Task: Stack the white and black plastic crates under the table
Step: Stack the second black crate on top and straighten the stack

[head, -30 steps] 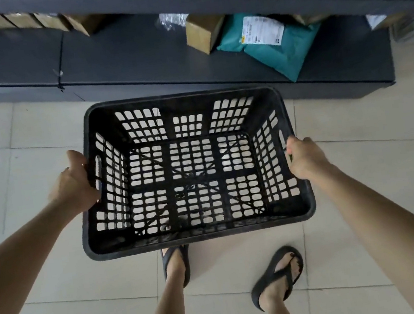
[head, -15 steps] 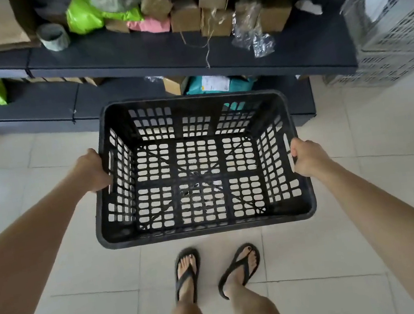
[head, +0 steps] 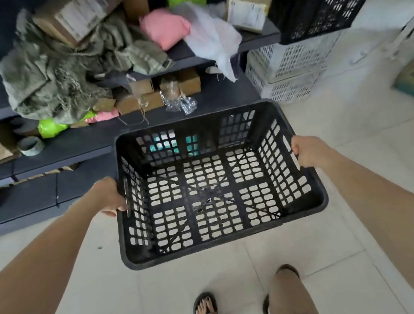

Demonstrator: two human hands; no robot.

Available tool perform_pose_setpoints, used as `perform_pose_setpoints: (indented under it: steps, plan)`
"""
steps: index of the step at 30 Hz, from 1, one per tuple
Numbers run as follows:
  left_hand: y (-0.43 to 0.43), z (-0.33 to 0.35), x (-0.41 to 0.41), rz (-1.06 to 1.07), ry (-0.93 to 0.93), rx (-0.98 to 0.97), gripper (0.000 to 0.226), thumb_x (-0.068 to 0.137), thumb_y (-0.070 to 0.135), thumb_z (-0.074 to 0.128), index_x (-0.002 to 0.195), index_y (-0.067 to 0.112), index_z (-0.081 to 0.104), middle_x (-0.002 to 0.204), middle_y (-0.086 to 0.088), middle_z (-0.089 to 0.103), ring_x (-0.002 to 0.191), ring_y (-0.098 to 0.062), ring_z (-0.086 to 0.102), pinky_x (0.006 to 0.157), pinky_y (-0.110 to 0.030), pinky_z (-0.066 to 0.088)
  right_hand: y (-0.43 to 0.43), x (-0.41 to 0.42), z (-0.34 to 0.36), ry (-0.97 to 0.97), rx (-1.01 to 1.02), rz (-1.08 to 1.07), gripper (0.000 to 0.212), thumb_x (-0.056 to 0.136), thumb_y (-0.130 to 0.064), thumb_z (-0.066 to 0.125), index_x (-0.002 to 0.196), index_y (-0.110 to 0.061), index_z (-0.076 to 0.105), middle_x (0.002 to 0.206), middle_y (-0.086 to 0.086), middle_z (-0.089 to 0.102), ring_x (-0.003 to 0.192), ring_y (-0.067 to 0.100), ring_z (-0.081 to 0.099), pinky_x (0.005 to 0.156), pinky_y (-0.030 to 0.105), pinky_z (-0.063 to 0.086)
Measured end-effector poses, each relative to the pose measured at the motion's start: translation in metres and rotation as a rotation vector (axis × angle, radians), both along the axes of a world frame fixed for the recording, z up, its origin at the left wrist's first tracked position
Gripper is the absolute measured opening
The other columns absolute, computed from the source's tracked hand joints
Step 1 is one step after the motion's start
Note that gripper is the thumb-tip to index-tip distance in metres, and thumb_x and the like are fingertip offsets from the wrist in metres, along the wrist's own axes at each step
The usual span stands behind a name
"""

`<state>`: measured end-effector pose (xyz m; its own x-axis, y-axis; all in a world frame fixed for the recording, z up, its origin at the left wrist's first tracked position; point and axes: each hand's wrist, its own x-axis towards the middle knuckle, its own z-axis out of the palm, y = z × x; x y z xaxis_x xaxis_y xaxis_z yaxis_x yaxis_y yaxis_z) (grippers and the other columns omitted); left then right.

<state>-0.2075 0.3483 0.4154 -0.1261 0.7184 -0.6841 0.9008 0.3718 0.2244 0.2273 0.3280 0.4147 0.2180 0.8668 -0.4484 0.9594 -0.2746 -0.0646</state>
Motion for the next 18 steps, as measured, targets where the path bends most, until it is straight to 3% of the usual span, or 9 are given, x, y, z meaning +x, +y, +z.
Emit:
perform_pose_setpoints:
  steps: [3, 5, 7, 11, 14, 16, 18]
  plan:
    - [0.012, 0.023, 0.050, -0.058, 0.018, 0.028, 0.027, 0.078, -0.001, 0.073, 0.098, -0.001, 0.054, 0.092, -0.014, 0.058, 0.070, -0.025, 0.064, 0.038, -0.022, 0.052, -0.008, 0.052, 0.016, 0.006, -0.012, -0.059, 0.028, 0.086, 0.007, 0.049, 0.111, -0.002, 0.053, 0.089, 0.009, 0.051, 0.085, 0.023, 0.050, 0.073, 0.032, 0.047]
    - [0.016, 0.036, 0.089, -0.072, 0.024, 0.028, 0.020, 0.078, 0.000, 0.073, 0.085, 0.005, 0.055, 0.079, -0.009, 0.058, 0.062, -0.020, 0.062, 0.040, -0.022, 0.050, -0.015, 0.091, 0.028, 0.024, -0.045, -0.081, 0.023, 0.085, 0.009, 0.049, 0.102, -0.006, 0.049, 0.080, 0.006, 0.051, 0.083, 0.024, 0.052, 0.066, 0.030, 0.046]
    - [0.020, 0.047, 0.131, -0.097, 0.045, 0.050, 0.020, 0.076, 0.002, 0.074, 0.075, 0.010, 0.055, 0.071, -0.006, 0.059, 0.057, -0.015, 0.060, 0.039, -0.017, 0.045, -0.018, 0.134, 0.040, 0.013, -0.060, -0.073, 0.021, 0.084, 0.009, 0.050, 0.097, -0.007, 0.045, 0.082, 0.007, 0.053, 0.084, 0.024, 0.053, 0.071, 0.030, 0.049]
    - [0.025, 0.065, 0.219, -0.108, 0.032, 0.093, 0.013, 0.074, 0.002, 0.073, 0.081, 0.004, 0.062, 0.075, -0.011, 0.066, 0.056, -0.019, 0.063, 0.040, -0.019, 0.047, -0.019, 0.222, 0.069, -0.065, -0.088, -0.013, 0.020, 0.085, 0.007, 0.050, 0.096, -0.008, 0.044, 0.068, 0.002, 0.043, 0.081, 0.025, 0.053, 0.063, 0.030, 0.048]
    - [0.029, 0.077, 0.285, -0.104, 0.013, 0.089, 0.010, 0.075, 0.004, 0.071, 0.073, 0.006, 0.062, 0.069, -0.008, 0.064, 0.054, -0.018, 0.062, 0.040, -0.019, 0.048, -0.013, 0.287, 0.092, -0.140, -0.103, 0.035, 0.022, 0.085, 0.007, 0.048, 0.100, -0.008, 0.046, 0.075, 0.007, 0.047, 0.081, 0.024, 0.048, 0.073, 0.031, 0.051]
    - [0.039, 0.084, 0.325, -0.123, 0.021, 0.107, 0.010, 0.074, 0.009, 0.072, 0.069, 0.007, 0.063, 0.062, -0.006, 0.064, 0.052, -0.017, 0.061, 0.040, -0.020, 0.047, -0.004, 0.327, 0.105, -0.161, -0.090, 0.031, 0.020, 0.086, 0.006, 0.047, 0.100, -0.010, 0.047, 0.070, 0.004, 0.043, 0.083, 0.022, 0.046, 0.065, 0.028, 0.048]
    - [0.054, 0.088, 0.360, -0.130, 0.029, 0.161, 0.015, 0.074, 0.014, 0.073, 0.068, 0.008, 0.060, 0.061, -0.005, 0.062, 0.052, -0.016, 0.060, 0.045, -0.023, 0.047, 0.008, 0.364, 0.114, -0.162, -0.080, 0.001, 0.017, 0.087, 0.003, 0.049, 0.097, -0.010, 0.044, 0.068, 0.002, 0.039, 0.084, 0.022, 0.046, 0.070, 0.028, 0.045]
